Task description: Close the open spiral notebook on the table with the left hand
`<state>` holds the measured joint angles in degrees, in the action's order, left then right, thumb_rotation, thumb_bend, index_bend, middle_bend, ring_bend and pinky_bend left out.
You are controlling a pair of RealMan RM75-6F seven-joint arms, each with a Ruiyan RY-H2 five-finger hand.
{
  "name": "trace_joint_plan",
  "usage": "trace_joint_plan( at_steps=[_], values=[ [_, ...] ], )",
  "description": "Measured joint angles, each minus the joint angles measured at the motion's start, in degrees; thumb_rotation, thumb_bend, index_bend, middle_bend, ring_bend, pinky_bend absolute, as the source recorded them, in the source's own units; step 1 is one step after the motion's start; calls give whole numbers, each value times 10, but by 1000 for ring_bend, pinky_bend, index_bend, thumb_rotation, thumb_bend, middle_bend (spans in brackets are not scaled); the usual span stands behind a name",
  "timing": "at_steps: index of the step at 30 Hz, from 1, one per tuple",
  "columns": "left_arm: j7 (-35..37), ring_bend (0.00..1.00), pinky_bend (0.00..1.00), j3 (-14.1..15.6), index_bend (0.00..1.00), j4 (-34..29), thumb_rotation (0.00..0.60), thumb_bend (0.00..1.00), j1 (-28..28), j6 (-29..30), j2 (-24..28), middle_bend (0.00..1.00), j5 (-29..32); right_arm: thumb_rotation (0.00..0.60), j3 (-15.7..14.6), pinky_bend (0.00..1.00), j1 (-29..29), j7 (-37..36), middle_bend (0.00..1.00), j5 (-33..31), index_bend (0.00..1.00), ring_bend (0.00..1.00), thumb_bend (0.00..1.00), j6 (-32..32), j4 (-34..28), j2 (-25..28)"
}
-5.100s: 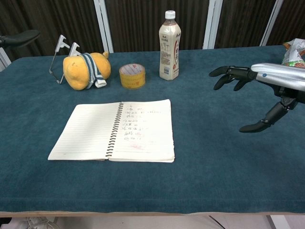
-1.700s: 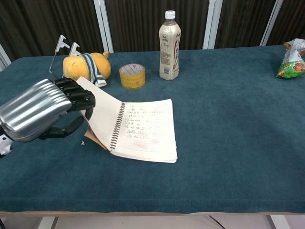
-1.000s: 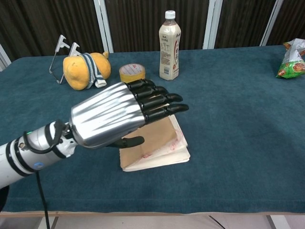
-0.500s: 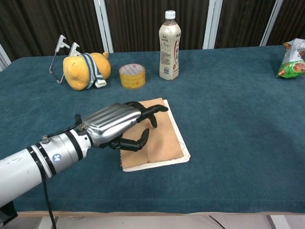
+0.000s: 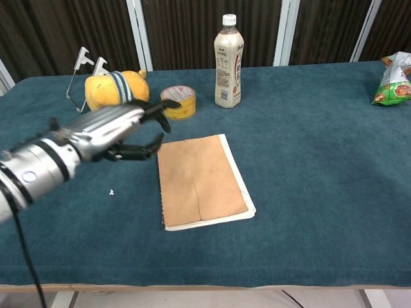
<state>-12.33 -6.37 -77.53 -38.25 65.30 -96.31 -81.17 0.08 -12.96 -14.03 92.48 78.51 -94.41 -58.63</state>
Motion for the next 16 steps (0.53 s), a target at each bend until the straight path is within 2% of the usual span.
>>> trace_joint_plan(
  at_steps=[3, 5, 6, 8, 11, 16],
  values=[
    [-9, 178, 110, -4, 82, -40, 199, 392, 37, 48, 61, 253, 11, 600, 0, 153, -1, 8, 98, -20, 7, 26, 58, -17, 3, 9],
    [-10, 171, 108, -4, 79, -63, 251, 380, 62, 65, 104, 240, 19, 600, 1, 128, -1, 16, 68, -34, 0, 6, 37, -24, 5, 15],
    [-10, 163, 105, -2, 77, -75, 305, 376, 81, 78, 134, 233, 24, 600, 3, 117, 0, 22, 50, -42, 0, 1, 26, -28, 7, 18],
    [-6, 151, 102, 4, 78, -92, 457, 370, 113, 98, 179, 225, 31, 600, 5, 107, 2, 28, 33, -52, 0, 0, 20, -29, 11, 20],
    [16, 149, 103, 23, 98, -117, 598, 370, 171, 135, 246, 224, 37, 600, 8, 107, 9, 34, 29, -61, 0, 0, 19, -24, 14, 23],
    [72, 149, 99, 69, 111, -137, 600, 369, 266, 213, 310, 224, 25, 600, 8, 107, 24, 36, 27, -57, 0, 0, 20, 1, 16, 20]
  ],
)
